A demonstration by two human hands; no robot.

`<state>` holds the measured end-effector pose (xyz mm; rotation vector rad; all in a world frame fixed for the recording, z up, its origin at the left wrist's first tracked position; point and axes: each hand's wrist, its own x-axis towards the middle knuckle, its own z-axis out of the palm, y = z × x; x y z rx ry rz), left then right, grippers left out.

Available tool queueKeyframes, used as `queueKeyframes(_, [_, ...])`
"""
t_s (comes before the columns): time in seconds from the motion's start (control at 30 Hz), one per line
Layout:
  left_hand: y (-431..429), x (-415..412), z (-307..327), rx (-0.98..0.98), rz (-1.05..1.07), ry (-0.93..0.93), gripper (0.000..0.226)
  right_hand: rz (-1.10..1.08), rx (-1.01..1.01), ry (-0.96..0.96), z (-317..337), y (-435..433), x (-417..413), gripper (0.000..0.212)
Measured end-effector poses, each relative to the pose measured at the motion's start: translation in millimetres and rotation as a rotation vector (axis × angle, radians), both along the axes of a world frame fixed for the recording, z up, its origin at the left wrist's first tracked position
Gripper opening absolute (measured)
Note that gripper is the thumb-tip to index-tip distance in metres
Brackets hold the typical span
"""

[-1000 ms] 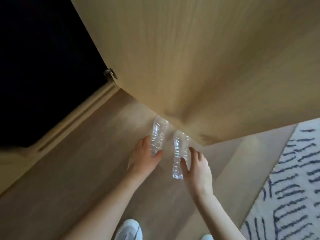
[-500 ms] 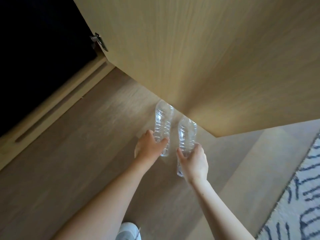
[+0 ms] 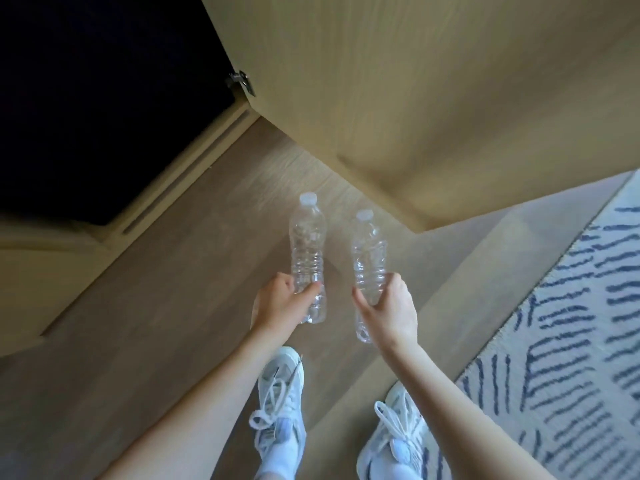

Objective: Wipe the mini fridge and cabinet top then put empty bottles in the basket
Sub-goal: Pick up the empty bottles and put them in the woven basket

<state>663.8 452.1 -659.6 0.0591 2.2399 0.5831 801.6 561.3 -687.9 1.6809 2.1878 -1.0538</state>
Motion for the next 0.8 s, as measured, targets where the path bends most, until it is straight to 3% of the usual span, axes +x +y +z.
queueKeyframes(0.1, [-15, 0, 80, 0.045, 0.065, 0.021, 0.057, 0.068, 0.028, 0.049, 84, -2, -2, 0.049])
queueKeyframes(0.33, [-27, -4, 327, 0.197, 0.15, 0.033, 0.037, 0.128, 0.07, 0.197, 334, 5, -21, 0.047])
queueKeyframes(0.5, [-28, -11, 516, 0.384, 0.199, 0.136, 0.031, 0.151, 0.213, 0.342, 523, 8, -29, 0.043])
queueKeyframes(0.8, [-31, -34, 750, 0.785, 0.027, 0.367, 0.034, 0.079, 0.547, 0.706, 752, 19, -34, 0.047])
